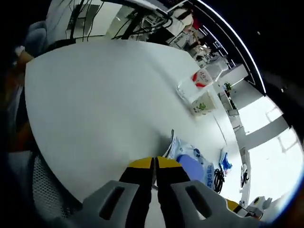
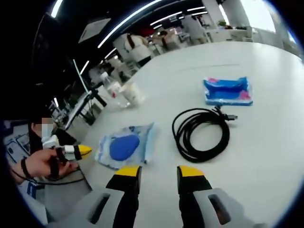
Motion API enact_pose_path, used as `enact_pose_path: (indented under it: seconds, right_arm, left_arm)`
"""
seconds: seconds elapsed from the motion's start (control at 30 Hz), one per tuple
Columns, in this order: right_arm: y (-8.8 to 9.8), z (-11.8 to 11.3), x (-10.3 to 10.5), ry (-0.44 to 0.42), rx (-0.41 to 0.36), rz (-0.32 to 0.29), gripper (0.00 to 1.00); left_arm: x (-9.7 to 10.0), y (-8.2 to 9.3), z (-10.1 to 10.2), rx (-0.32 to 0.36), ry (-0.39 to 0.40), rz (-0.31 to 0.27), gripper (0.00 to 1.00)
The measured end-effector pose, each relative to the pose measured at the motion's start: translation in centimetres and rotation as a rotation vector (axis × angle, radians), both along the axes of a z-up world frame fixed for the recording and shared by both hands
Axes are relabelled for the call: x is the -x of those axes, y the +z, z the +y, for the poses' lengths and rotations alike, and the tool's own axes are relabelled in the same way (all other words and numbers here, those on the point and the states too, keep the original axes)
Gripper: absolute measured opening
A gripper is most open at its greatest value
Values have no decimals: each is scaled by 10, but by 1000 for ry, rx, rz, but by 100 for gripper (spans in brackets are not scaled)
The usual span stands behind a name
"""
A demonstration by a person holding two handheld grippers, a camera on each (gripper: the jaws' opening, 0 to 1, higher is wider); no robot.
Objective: Arrange the tabletop items into an orderly group along one side of the table until the central work area is clear of visible clutter.
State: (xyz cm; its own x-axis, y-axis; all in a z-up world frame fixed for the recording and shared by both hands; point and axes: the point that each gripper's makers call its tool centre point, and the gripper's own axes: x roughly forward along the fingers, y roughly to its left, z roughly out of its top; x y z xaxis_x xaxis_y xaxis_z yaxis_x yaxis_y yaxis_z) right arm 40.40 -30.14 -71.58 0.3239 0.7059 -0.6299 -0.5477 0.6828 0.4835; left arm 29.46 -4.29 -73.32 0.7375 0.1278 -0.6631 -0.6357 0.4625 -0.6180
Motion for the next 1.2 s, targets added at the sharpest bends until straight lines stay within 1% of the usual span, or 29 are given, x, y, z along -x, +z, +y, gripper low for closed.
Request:
enact_pose_path:
  seconds: [0.03,0.1,0.2,0.23,0.43,0.5,0.6,0.67,0.8,0.9,1.03,1.13,1.2]
  right_arm:
    - [-1,5,0,11,0,6,34]
    - [1,16,1,32,-2,-5,37]
    - [0,27,-1,41,-7,-6,36]
    - [-2,30,-1,40,-9,-2,36]
    - [-12,46,0,22,-19,38,36]
    - [-17,50,-1,-7,-24,59,35]
    - [-20,54,-3,-28,-32,70,35]
    - [-20,56,-5,-28,-35,64,34]
    - [-23,61,-6,-6,-45,66,32]
    - [-26,61,-7,4,-36,62,30]
    - [-27,61,-5,-28,-61,85,30]
    - [-28,61,-4,-46,-61,87,27]
    - [-29,60,-6,-62,-63,90,24]
  left_arm:
    - [-1,1,-1,-3,-12,-7,0]
    - [-1,1,-2,-15,-33,-8,0]
    - [0,0,-4,-28,-63,-3,2]
    - [1,-1,-5,-36,-84,-1,4]
    - [4,-1,1,-72,-115,2,7]
    - [5,-1,0,-79,-130,3,8]
    - [5,-3,-5,-69,-165,0,11]
    - [3,-2,-8,-65,-186,-11,14]
    - [2,-2,-14,-76,-244,-13,16]
    - [1,-5,-20,-83,-282,-8,16]
    - [2,-8,-25,-64,-306,2,16]
    - [2,-10,-28,-95,-369,22,15]
    - [0,-11,-30,-96,-384,27,15]
